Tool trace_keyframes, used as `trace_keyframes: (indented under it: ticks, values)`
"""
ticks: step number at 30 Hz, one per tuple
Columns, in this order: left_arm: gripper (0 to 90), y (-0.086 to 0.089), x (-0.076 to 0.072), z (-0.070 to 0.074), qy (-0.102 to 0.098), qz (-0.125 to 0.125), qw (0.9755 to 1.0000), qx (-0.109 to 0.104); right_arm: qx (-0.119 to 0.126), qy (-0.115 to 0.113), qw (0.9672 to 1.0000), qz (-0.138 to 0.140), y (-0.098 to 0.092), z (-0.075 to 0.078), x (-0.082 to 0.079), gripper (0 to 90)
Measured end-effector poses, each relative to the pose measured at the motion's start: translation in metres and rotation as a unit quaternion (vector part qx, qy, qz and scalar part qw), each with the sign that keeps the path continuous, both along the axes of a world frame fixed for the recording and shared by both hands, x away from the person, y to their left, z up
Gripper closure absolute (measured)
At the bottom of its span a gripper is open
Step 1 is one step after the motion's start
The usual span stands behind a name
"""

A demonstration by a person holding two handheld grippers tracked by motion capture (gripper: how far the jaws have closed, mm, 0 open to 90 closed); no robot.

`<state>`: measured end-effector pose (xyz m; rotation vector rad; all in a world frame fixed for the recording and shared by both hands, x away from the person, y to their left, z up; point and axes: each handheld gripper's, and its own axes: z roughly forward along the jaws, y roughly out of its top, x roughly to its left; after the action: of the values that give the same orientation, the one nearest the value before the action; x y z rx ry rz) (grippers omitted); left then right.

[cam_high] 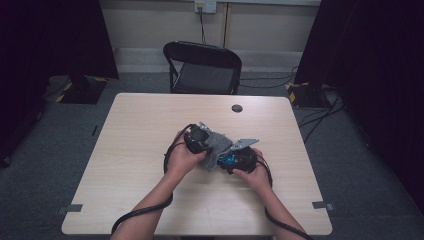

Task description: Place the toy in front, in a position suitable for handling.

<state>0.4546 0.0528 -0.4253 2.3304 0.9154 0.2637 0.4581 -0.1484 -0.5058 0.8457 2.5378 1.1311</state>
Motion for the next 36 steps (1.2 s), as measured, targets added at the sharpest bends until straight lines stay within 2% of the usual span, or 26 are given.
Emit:
trace_keyframes:
  ticks: [3,7,9,12,16,18,21,26,27,30,33,36]
  values:
    - [79.0,-0.015,-0.003,-0.012,0.004,-0.015,0.9996,0.023,0.0,-0.001,1.0,0.001,0.0,0.0,0.0,25.2]
    - [78.5,-0.025,-0.005,-0.021,0.003,-0.017,0.9992,0.035,0.0,-0.001,1.0,0.0,0.0,0.0,0.0,25.2]
    - [78.1,-0.027,-0.005,-0.023,0.0,-0.016,0.9989,0.044,0.0,-0.001,1.0,0.001,0.0,0.0,0.0,25.2]
    - [75.2,-0.027,-0.005,-0.022,-0.007,-0.017,0.9989,0.044,0.0,-0.001,1.0,0.001,0.0,0.0,0.0,25.2]
    - [66.1,-0.025,-0.004,-0.019,-0.01,-0.007,0.9996,0.025,0.0,-0.001,1.0,0.001,0.0,0.0,0.0,25.2]
    - [56.2,-0.025,-0.001,-0.017,-0.009,0.0,0.9999,0.007,0.0,-0.001,1.0,0.0,0.0,0.0,0.0,25.2]
    - [54.2,-0.027,0.001,-0.017,-0.019,-0.002,0.9998,-0.01,0.0,-0.001,1.0,0.0,0.0,0.0,0.0,25.2]
    - [53.6,-0.031,0.006,-0.026,-0.031,0.001,0.9995,-0.01,0.0,-0.001,1.0,0.001,0.0,0.0,0.0,25.2]
    - [54.1,-0.032,0.005,-0.026,-0.036,-0.001,0.9993,0.001,0.0,-0.001,1.0,0.001,0.0,0.0,0.0,25.2]
    - [67.3,-0.035,0.002,-0.025,-0.044,-0.018,0.9982,0.036,0.0,-0.001,1.0,0.001,0.0,0.0,0.0,25.2]
    - [76.8,-0.035,0.002,-0.024,-0.034,-0.017,0.9983,0.043,-0.001,-0.002,1.0,0.001,0.0,0.0,0.0,25.2]
    - [80.1,-0.03,0.004,-0.022,-0.021,-0.003,0.999,0.04,-0.001,0.0,1.0,0.001,0.0,0.0,0.0,25.2]
